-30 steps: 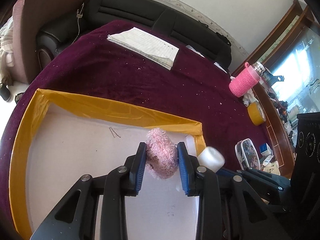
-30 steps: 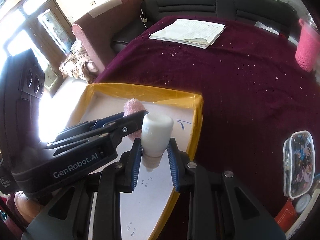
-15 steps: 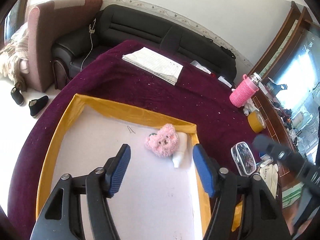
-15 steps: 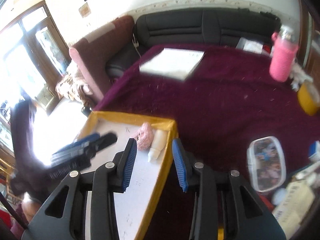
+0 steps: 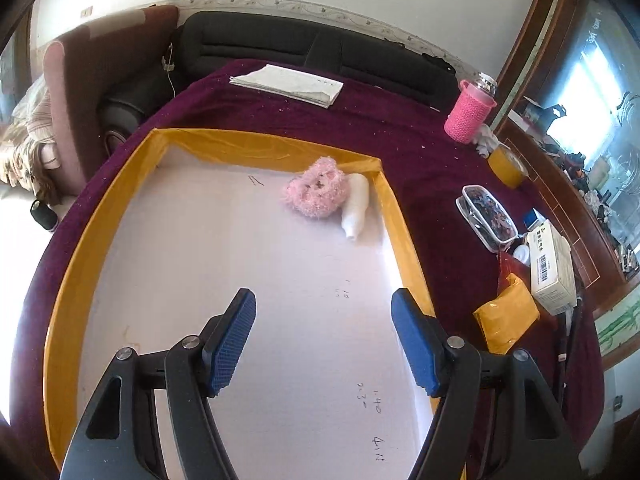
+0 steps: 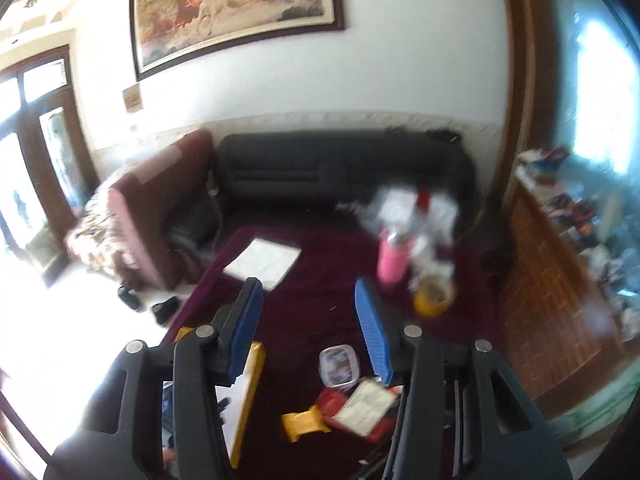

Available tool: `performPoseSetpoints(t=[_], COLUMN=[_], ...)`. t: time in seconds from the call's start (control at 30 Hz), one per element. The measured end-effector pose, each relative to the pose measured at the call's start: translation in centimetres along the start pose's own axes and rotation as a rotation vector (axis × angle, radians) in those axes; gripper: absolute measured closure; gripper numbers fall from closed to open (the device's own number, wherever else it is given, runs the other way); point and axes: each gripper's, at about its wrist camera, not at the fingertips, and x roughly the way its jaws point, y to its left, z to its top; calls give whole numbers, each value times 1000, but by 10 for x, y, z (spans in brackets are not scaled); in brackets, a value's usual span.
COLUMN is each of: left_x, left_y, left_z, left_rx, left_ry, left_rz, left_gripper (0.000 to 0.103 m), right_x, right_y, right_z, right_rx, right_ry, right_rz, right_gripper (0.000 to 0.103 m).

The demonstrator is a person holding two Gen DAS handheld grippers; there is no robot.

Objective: Organize objects
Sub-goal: 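Open both grippers to release plush and bottle, then withdraw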

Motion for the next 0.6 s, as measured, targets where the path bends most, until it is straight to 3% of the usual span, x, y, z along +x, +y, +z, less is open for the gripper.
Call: performPoseSetpoints(t=[0.07,0.1,0.17,0.23,0.3,0.37,0.47,0.6], left_x=[-10,-16,-33,-51,-66,-72,-62,-29], left_y=[10,11,4,-12,-34,-58,-95,-134], left_z=[5,9,18,25,30,31,24,7], left_rx=[-52,-65,-48,-5,57,112,193,291], left_ry=[-14,-19,-46,-83,-118,-127,-100,-32], left_rz=[-22,-28,-48,-60,-89,-113,-153,-167], left_gripper=[39,39,39,39,38,37,36,37], right_x=[-42,-70,-103,-128,-131,-107,-42,56], right_y=[-12,-16,-19,-23,-26,-25,-29,-52], right_z=[35,54,73,74,56,21,-59,-201], right_rx=[-4,-15,-57,-73,-72,-81,-88,22], right_ry=[-47,-89,-137,-196,-193,-117,19,277], right_rz=[-128,-235,-376,-443,-332,-223,-115,117], right_gripper=[37,35,19,19,14,13,13,13])
